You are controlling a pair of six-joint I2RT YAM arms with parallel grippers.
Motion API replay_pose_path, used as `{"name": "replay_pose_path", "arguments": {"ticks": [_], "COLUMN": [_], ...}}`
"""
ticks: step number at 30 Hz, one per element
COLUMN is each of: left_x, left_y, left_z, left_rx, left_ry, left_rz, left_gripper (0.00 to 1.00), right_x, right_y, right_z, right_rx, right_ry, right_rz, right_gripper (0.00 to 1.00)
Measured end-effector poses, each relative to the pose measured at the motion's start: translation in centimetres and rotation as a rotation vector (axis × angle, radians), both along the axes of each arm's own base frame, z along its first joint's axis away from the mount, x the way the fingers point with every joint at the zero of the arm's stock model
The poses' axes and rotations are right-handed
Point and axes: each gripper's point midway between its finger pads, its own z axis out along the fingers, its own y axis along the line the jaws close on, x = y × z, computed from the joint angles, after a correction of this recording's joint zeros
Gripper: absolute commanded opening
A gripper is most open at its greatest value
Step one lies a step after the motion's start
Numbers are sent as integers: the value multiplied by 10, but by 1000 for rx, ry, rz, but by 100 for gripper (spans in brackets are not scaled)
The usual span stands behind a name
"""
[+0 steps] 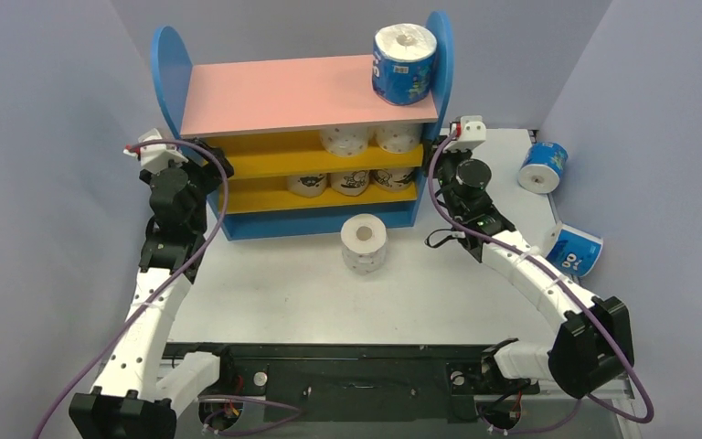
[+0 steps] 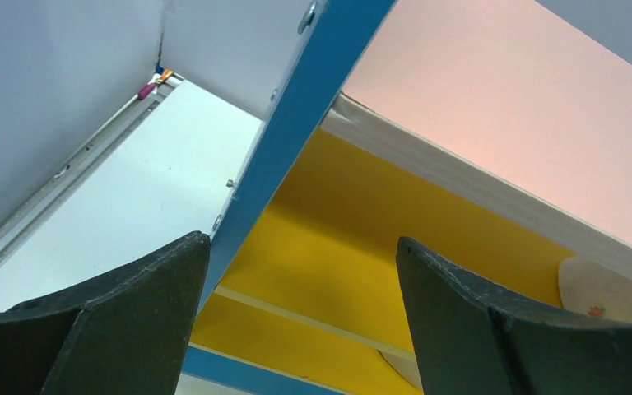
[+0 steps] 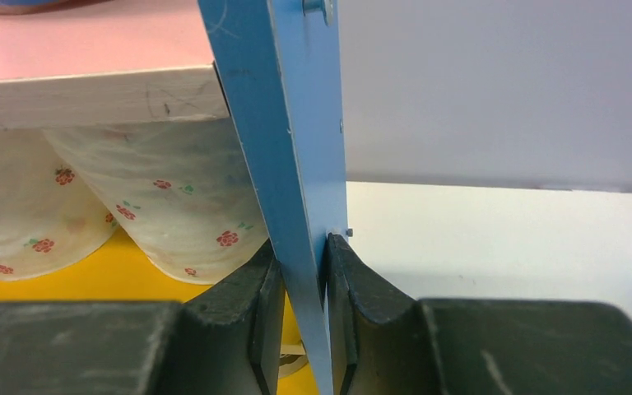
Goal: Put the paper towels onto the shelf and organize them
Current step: Move the shelf to the center of the board.
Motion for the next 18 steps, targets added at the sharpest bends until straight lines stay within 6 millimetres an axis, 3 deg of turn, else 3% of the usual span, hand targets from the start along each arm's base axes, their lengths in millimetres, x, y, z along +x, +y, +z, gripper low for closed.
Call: {"name": "replay_pose_path", "arguments": {"ticks": [2, 6, 7, 10, 12, 18], "left_x": [-7, -22, -26, -35, -41, -58], "left_y": [-8, -25, -28, -33, -36, -43], "left_z": [2, 6, 6, 4, 3, -3], "left_rx": [0, -9, -10, -11, -9, -8], "left_ry": [-1, -11, -11, -4, 3, 36], "left_rz": [-24, -82, -93, -113, -125, -158], "left_gripper": [84, 99, 98, 97, 96, 96], "right_x": [-5, -15, -16, -21, -27, -68], "right_y": [-7, -15, -16, -16, -18, -41], "right_z": [-1, -1, -1, -2, -3, 20], "right_rx": [-1, -2, -2, 1, 26, 156], "right_ry": [11, 35, 41, 56, 77, 95], "right_rz": [-14, -27, -27, -20, -22, -100], "right_gripper": [0, 0, 4, 39, 52, 65]}}
